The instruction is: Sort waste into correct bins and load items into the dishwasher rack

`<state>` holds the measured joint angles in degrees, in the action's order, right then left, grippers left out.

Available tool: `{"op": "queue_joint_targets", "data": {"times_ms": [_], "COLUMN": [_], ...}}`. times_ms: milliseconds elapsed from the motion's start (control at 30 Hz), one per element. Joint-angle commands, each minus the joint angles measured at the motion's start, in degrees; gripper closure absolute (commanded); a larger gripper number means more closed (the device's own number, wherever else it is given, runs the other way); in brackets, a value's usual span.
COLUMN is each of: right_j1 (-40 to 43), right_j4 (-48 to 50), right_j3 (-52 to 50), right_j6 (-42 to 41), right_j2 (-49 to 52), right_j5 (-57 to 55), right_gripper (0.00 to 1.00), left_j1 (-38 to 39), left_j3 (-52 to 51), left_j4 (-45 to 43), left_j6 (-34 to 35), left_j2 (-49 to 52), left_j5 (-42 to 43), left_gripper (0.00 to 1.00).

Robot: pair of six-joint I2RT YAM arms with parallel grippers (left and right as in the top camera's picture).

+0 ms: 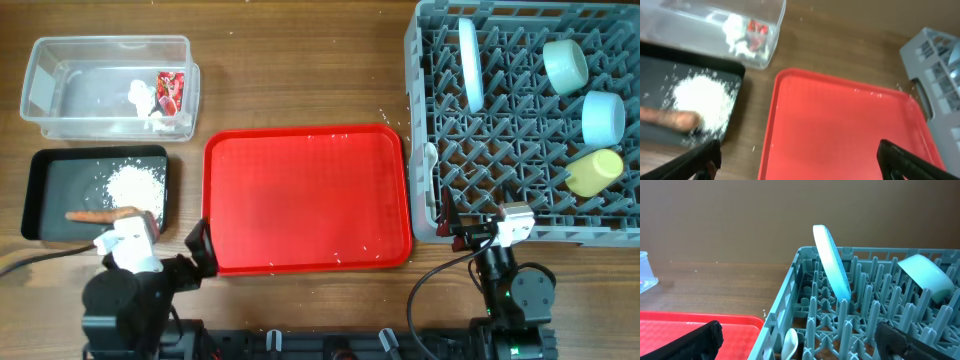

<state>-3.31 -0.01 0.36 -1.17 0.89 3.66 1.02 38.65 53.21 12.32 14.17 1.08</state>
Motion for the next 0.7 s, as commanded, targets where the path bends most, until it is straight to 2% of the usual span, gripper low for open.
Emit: {"op": "queue_joint_targets", "data": {"times_ms": [0,133,167,300,400,500,667], "right_j1": [0.3,0.3,0.3,0.3,0.3,0.3,0.3], "right_j4": [0.2,0.2,0.2,0.2,0.2,0.2,0.2], "right_j3": [-0.1,-0.1,-0.1,-0.1,-0.1,-0.1,-0.1], "right_j6": [0.8,0.8,0.8,0.8,0.8,0.8,0.8], "right_j2": [-0.7,-0.7,-0.7,-0.7,-0.7,-0.7,-0.7], "right_j5": [0.9,0.9,0.9,0.9,0.9,0.9,0.9], "right_gripper": [0.00,0.00,0.00,0.00,0.00,0.00,0.00], "left_j1": [-0.1,-0.1,-0.1,-0.1,-0.1,0.5,0.6], "left_j3": [-10.5,-20.5,-24.3,-32.5,-37.5,-38.3,-38.3], "left_j4": [-10.3,-23.8,-29.4,-45.1,-53.2,-49.9,-48.9], "left_j6": [0.2,0.2,0.2,-0.2,-0.8,-3.7,-2.9], "left_j2": [-6.4,-11.9,-13.8,-14.0,-14.0,-14.0,-14.0], "left_j5": [-1.0,-1.0,-0.9,-1.0,-0.9,-0.5,-0.1], "left_gripper": [0.00,0.00,0.00,0.00,0.00,0.00,0.00]}}
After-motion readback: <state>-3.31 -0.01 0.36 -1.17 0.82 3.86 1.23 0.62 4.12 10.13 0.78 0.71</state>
